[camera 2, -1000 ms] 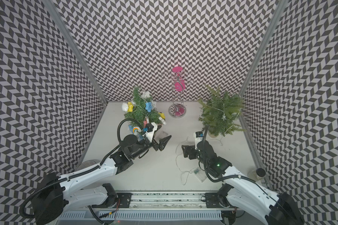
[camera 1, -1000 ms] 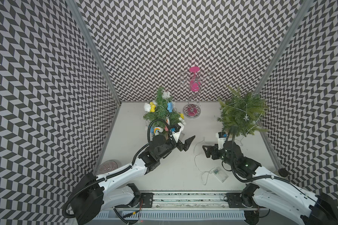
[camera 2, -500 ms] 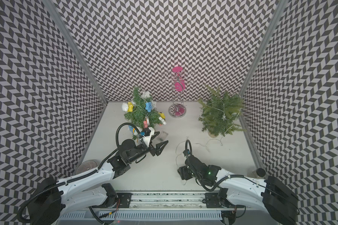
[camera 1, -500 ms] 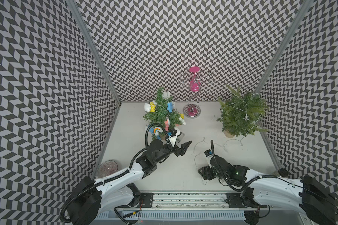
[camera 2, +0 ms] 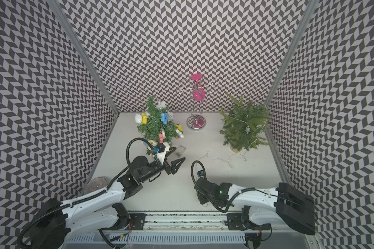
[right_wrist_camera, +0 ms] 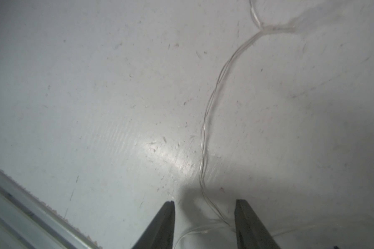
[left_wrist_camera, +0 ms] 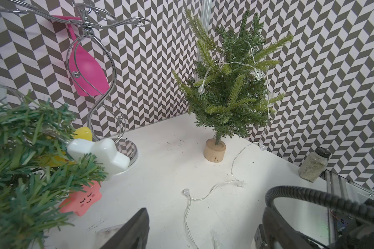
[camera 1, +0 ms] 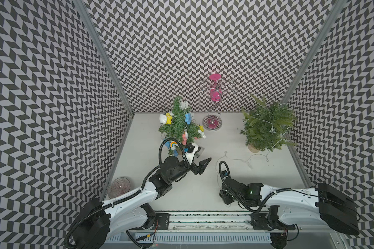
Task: Wrap string light around the christmas tree
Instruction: Adjust the light string at the center of the board.
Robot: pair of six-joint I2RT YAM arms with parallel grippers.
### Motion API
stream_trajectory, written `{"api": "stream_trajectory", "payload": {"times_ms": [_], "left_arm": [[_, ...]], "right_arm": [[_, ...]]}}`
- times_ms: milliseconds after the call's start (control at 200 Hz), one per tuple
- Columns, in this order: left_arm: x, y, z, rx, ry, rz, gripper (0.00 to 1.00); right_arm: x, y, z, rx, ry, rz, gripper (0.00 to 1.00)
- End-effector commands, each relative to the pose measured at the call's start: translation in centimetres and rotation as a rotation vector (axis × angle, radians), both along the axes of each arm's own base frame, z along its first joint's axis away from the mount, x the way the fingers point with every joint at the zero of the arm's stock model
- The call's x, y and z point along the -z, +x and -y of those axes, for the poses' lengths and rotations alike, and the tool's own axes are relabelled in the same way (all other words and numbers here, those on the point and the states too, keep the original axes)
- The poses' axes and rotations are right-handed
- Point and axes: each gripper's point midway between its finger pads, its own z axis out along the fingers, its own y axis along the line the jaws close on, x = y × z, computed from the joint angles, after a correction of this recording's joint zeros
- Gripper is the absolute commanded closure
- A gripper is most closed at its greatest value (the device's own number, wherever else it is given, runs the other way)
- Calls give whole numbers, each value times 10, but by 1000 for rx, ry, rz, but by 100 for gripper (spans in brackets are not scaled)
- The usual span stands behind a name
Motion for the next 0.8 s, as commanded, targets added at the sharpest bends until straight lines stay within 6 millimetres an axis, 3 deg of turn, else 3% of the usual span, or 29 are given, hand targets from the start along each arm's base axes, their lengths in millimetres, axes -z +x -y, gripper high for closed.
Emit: {"api": "stream_trajectory", "payload": {"times_ms": [0, 190, 310, 390, 656, 791], "left_arm": [[-4, 2, -3, -14, -17, 15, 18], [-5, 2, -3, -15, -18, 17, 18], [-4, 2, -6, -28, -19, 25, 18], [-4, 3, -7, -33, -19, 23, 18], [2, 5, -9, -44, -16, 18, 18], [8, 4, -4, -20, -9, 2, 18]], "right_arm": [[5, 6, 5, 39, -34, 20, 61], [8, 38, -2, 120, -104, 122, 87], [4, 58, -17, 126, -69, 160, 93], [0, 82, -10, 179, -65, 188, 100], [-43, 179, 6, 291, 104, 301, 100], [-59, 219, -5, 289, 105, 327, 100]]}}
